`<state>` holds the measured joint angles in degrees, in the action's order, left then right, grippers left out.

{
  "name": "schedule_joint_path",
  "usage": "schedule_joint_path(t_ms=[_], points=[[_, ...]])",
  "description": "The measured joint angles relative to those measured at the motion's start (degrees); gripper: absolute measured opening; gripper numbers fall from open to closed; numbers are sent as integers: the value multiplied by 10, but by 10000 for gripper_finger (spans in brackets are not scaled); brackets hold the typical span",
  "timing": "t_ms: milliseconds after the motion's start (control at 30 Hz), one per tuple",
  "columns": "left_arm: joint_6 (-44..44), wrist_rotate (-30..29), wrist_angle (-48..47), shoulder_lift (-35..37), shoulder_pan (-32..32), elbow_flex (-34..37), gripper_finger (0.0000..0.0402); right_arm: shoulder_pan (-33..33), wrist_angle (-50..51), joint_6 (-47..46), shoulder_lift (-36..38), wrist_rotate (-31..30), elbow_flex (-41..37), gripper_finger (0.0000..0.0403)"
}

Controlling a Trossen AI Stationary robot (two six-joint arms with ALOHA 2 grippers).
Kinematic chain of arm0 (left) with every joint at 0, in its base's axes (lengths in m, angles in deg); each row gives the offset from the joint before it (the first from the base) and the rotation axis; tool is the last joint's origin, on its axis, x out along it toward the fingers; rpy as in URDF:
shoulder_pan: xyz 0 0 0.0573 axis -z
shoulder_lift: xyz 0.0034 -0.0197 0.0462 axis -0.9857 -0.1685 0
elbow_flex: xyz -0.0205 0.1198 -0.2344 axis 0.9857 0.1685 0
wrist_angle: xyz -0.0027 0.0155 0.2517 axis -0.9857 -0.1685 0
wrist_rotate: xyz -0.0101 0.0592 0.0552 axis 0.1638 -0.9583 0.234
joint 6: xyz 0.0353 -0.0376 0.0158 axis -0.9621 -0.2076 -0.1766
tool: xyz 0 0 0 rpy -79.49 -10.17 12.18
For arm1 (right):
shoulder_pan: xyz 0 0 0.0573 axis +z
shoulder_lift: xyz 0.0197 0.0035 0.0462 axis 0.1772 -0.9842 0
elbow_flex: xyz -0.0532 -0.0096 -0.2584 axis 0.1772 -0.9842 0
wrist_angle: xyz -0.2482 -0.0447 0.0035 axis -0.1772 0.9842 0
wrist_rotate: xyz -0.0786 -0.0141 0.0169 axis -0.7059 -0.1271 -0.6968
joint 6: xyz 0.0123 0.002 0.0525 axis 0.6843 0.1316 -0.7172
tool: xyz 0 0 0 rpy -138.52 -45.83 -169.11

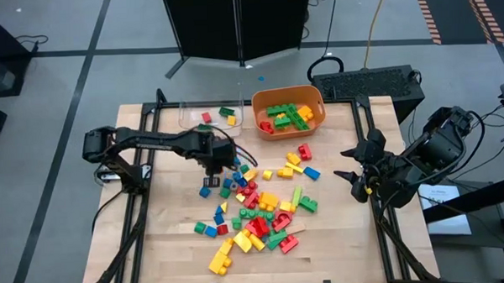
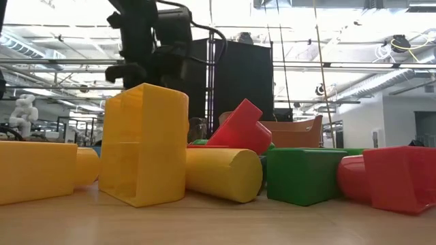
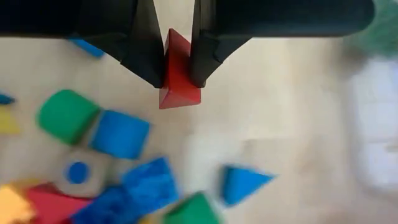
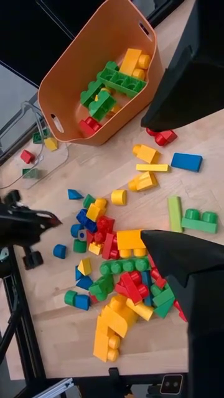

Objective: Sort blocks by size
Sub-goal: Put the small red block into the transparent bin

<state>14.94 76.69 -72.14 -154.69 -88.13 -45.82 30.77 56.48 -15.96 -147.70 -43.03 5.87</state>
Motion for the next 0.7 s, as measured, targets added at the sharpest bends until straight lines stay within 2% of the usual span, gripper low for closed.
schedule_joint_path(t_ms=[233, 433, 700], points=[[-16, -52, -13, 46, -58, -49, 61, 0, 0, 0, 0, 0, 0, 265], [-38, -163, 66, 93, -145, -55, 62, 0, 0, 1, 0, 0, 0, 265], [-32, -153, 155, 89, -270, -48, 63, 0, 0, 1, 0, 0, 0, 265]])
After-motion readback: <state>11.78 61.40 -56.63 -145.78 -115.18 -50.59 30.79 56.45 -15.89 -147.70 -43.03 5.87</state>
